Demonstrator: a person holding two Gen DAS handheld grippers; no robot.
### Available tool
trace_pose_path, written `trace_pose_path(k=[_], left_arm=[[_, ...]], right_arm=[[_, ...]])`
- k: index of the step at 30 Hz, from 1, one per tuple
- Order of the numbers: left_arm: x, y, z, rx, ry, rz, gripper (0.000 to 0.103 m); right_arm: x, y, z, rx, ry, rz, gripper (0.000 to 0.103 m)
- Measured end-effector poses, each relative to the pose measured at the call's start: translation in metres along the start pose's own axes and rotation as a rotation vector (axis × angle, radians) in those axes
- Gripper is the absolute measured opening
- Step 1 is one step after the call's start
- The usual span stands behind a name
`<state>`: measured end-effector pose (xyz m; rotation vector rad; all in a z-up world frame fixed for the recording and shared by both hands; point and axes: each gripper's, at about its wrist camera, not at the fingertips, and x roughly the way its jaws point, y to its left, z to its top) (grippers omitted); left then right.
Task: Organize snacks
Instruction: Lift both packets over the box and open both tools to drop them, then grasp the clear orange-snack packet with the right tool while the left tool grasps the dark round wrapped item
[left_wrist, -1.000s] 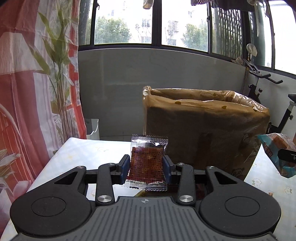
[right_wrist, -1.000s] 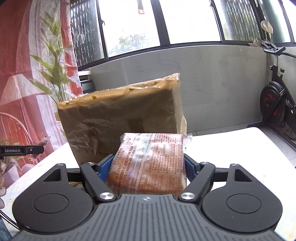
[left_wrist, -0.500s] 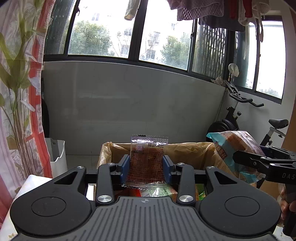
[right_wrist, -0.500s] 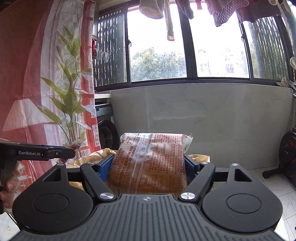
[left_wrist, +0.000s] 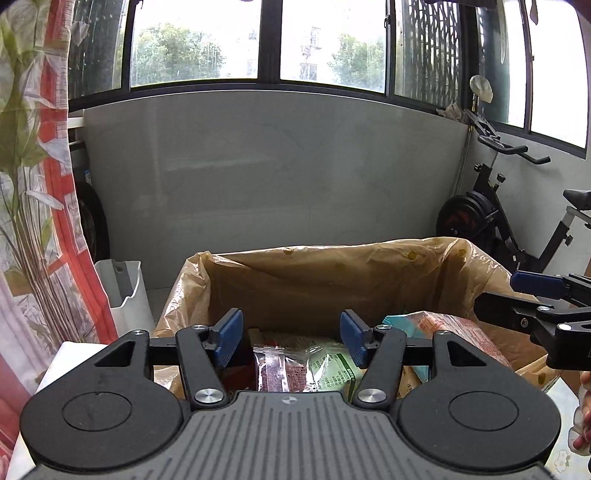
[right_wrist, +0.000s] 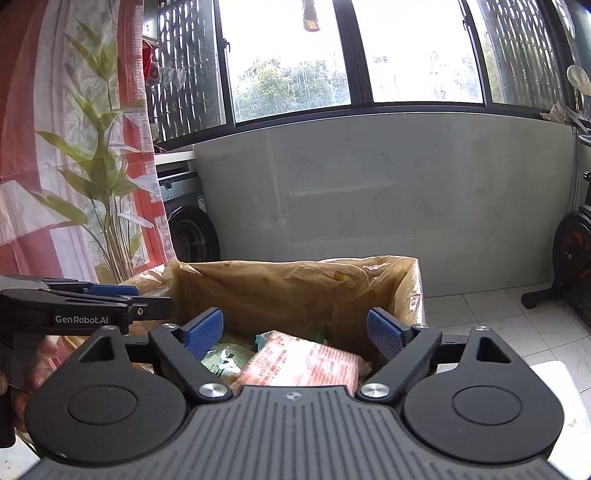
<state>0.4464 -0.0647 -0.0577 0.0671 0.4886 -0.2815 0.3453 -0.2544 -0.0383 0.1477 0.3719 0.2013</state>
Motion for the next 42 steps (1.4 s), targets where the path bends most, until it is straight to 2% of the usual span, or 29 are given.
trace_pose_path(k=[9,16,19,22,25,29,33,36,40,42], left_arm=[[-0.058,0.036,-0.015,-0.038,-0.052,0.009,0.061],[-0.102,0.062,-0.050,-0.066,-0.076,0.046,0.061],[-0.114,0.072,-0.068,-0.099,-0.066,0.066,0.061],[-0.120,0.078,-0.086,-0.141,-0.046,0.080,0.061],[-0.124,0.080,-0.105,-0.169,-0.015,0.101,0.061],[-0.124,0.085,-0.129,-0.198,0.038,0.114,0.061],[-0.125,0.089,-0.143,-0.225,0.068,0.118,0.061],[-0.126,0.091,-0.150,-0.251,0.084,0.126,0.061],[-0.129,0.090,-0.164,-0.286,0.111,0.127,0.060],[-0.128,0.090,-0.171,-0.297,0.129,0.123,0.060]], right_arm=[[-0.056,-0.018,-0.008,0.044,-0.116,0.022,0.088],[-0.107,-0.029,-0.046,0.068,-0.130,-0.027,0.087],[-0.116,-0.031,-0.076,0.071,-0.064,-0.075,0.084],[-0.114,-0.035,-0.110,0.106,0.050,-0.127,0.075],[-0.109,-0.040,-0.147,0.183,0.185,-0.197,0.065],[-0.104,-0.044,-0.183,0.279,0.315,-0.221,0.060],[-0.098,-0.042,-0.194,0.290,0.354,-0.254,0.055],[-0.092,-0.041,-0.198,0.284,0.353,-0.296,0.043],[-0.088,-0.031,-0.201,0.168,0.355,-0.344,0.023],[-0.088,-0.027,-0.203,0.119,0.357,-0.355,0.021]])
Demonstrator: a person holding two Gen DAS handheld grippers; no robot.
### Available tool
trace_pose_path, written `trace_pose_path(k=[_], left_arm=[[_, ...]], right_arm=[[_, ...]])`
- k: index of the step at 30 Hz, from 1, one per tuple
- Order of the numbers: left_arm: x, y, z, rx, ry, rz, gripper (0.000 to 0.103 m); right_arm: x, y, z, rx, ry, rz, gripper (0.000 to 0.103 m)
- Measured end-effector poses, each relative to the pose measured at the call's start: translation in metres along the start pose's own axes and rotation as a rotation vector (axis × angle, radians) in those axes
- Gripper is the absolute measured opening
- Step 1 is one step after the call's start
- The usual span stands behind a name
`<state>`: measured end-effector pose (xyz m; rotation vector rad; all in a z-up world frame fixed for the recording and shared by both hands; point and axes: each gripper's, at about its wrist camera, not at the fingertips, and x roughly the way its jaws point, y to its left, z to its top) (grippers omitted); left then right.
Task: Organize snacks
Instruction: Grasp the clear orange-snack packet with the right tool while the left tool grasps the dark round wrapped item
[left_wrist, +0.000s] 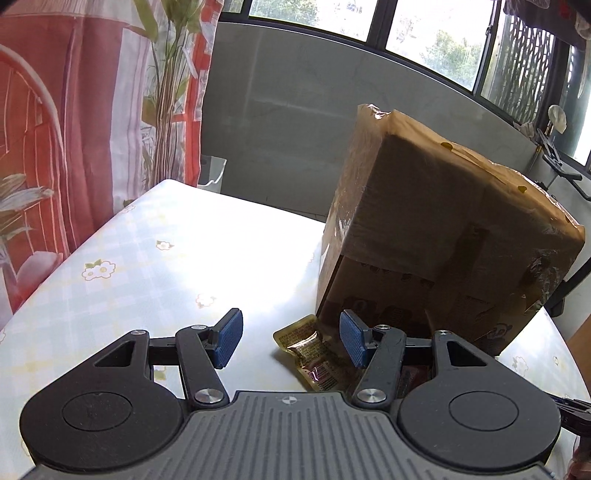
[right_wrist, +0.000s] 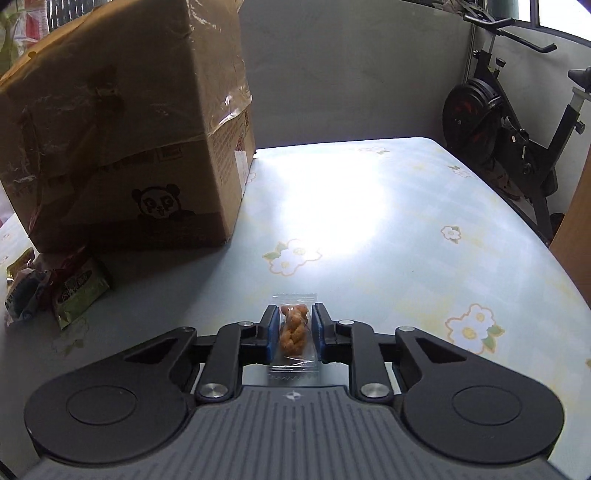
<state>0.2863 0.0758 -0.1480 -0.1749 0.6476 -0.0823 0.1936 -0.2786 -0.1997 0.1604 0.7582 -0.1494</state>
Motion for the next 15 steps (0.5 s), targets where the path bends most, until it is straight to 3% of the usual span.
trace_pose_path(k=[4,7,11,15], left_arm=[[0.007,-0.001,-0.016,-0.006,0.055,-0.018,0.058],[0.014,-0.005,-0.025,0.004,0.105,-0.067,0.047],[0.019,-0.015,-0.032,0.037,0.127,-0.083,0.047],[0.030,-0.025,-0.035,0.089,0.154,-0.096,0.048]], right_arm=[[0.001,0.000,-0.004,0.007,-0.013,0.013,0.019],[0.006,0.006,0.001,0.023,0.001,0.110,0.019],[0.010,0.034,0.006,-0.053,-0.027,0.211,0.018],[0.016,0.056,0.007,-0.119,-0.061,0.247,0.019]])
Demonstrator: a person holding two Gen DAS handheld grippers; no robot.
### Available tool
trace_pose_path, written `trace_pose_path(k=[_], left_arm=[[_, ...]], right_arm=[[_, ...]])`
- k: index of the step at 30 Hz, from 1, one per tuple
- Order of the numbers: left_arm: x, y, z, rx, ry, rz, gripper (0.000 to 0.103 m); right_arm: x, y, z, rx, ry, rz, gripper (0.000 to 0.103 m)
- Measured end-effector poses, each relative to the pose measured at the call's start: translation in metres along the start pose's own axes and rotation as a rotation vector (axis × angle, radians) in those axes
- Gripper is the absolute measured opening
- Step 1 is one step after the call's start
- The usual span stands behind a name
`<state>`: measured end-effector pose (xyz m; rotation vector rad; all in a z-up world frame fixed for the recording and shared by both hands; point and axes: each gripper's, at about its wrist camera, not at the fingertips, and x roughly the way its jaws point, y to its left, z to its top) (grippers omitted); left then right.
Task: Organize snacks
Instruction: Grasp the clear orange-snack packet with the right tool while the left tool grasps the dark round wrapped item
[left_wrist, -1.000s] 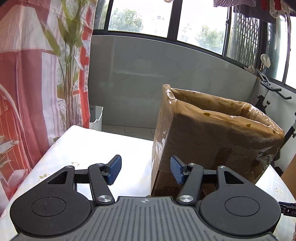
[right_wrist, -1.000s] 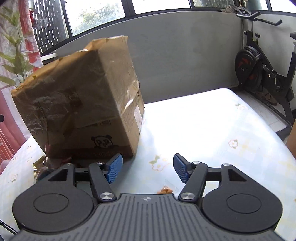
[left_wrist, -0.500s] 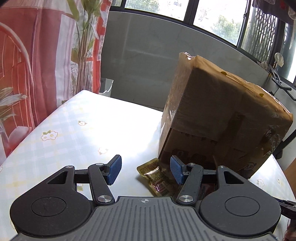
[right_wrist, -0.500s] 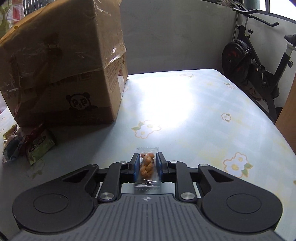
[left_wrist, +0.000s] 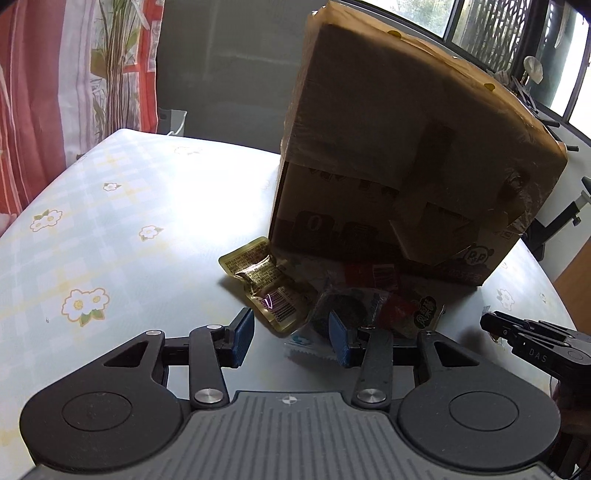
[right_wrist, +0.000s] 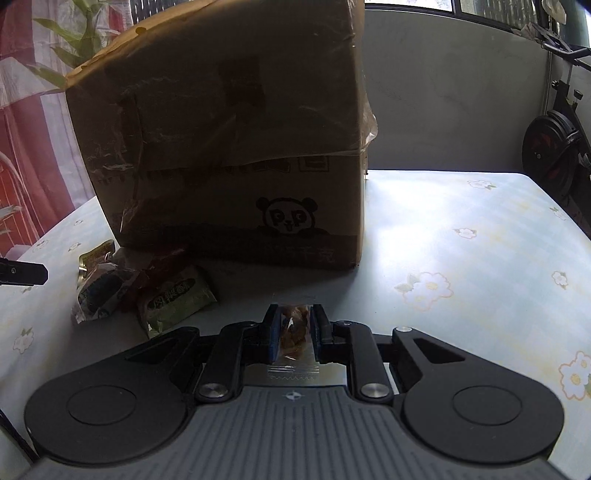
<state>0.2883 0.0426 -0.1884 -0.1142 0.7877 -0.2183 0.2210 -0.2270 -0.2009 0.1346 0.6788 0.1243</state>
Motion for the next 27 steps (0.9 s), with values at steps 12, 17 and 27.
trace_pose_path(k=[12,17,27], left_arm=[[0.047,-0.034,0.007,0.122,0.061,-0.037,0.061],[0.058,-0.038,-0.002,0.128,0.072,-0.031,0.054],[0.029,-0.033,-0.028,0.107,0.045,0.004,0.048]], right_arm=[[-0.003,-0.004,-0.010,0.017,-0.034,0.010,0.019],[-0.003,0.010,-0.015,-0.070,-0.041,0.023,0.019],[-0.004,0.017,-0.020,-0.103,-0.039,0.038,0.019]])
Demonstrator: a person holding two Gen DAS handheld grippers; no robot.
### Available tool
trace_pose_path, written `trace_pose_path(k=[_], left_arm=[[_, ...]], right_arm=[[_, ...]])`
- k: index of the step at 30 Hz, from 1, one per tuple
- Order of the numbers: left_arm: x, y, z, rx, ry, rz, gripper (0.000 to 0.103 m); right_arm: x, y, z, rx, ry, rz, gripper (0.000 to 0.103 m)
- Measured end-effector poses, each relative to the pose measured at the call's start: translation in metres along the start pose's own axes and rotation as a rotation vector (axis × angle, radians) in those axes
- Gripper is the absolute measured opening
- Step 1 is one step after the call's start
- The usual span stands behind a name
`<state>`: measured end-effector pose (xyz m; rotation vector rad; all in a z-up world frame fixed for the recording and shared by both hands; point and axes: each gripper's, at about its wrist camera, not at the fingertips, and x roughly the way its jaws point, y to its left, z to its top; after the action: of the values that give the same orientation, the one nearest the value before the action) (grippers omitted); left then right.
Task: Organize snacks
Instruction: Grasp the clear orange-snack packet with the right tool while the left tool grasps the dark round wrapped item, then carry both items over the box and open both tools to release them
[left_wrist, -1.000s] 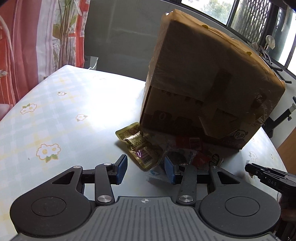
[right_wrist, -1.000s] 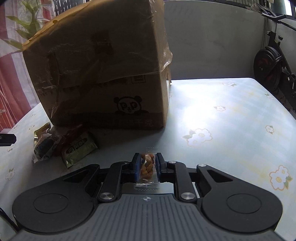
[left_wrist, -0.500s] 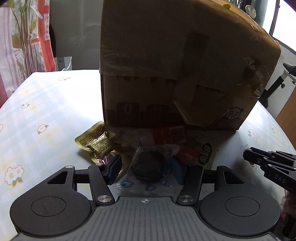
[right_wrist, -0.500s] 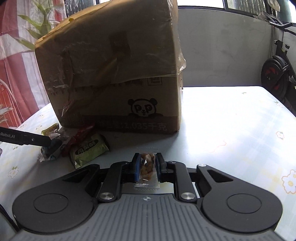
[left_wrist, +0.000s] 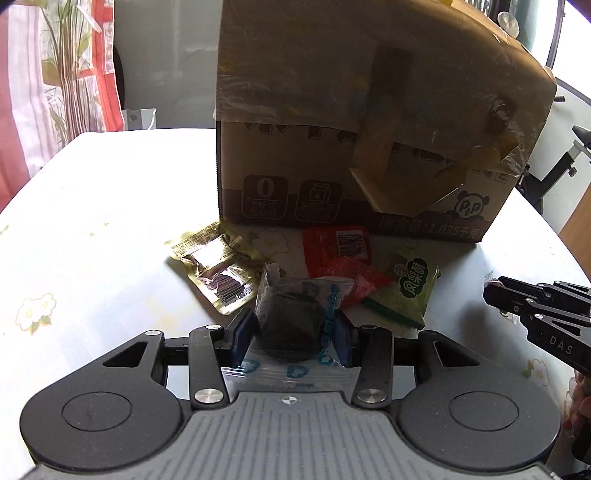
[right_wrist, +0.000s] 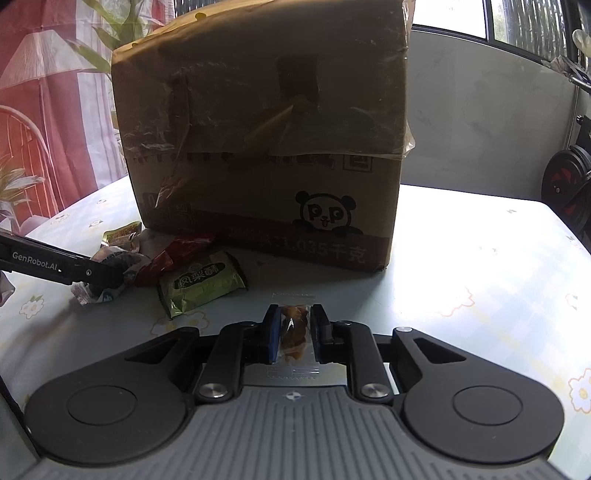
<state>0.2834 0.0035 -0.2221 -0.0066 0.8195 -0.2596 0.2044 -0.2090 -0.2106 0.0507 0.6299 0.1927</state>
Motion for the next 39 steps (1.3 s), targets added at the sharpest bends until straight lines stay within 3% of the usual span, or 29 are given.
trace_pose_path(k=[8,14,21,23,26,32,39], left_arm=[[-0.020,0.002,0.002,-0.015,-0.036,-0.012,0.047],[-0.055,0.003,0.025,0.015,-0.158,-0.004,0.047],[-0.117,0.005,0.096,0.054,-0.391,-0.018,0.047],[-0.126,0.002,0.119,0.065,-0.434,-0.017,0.048],[-0.124,-0.008,0.154,0.067,-0.477,-0.032,0.048],[-0.083,-0.027,0.206,0.060,-0.437,-0.023,0.048],[-0.023,-0.029,0.230,-0.002,-0.332,-0.029,0.050]], right_arm=[[-0.005,-0.003,0.001,-0.005,-0.008,0.010,0.019],[-0.021,-0.006,0.009,0.008,-0.032,-0.002,0.019],[-0.075,-0.010,0.082,-0.006,-0.251,0.086,0.019],[-0.086,-0.009,0.115,-0.024,-0.332,0.116,0.019],[-0.083,-0.007,0.158,-0.048,-0.385,0.141,0.019],[-0.038,0.000,0.212,-0.042,-0.362,0.140,0.019],[0.009,0.000,0.216,0.023,-0.248,0.100,0.021]])
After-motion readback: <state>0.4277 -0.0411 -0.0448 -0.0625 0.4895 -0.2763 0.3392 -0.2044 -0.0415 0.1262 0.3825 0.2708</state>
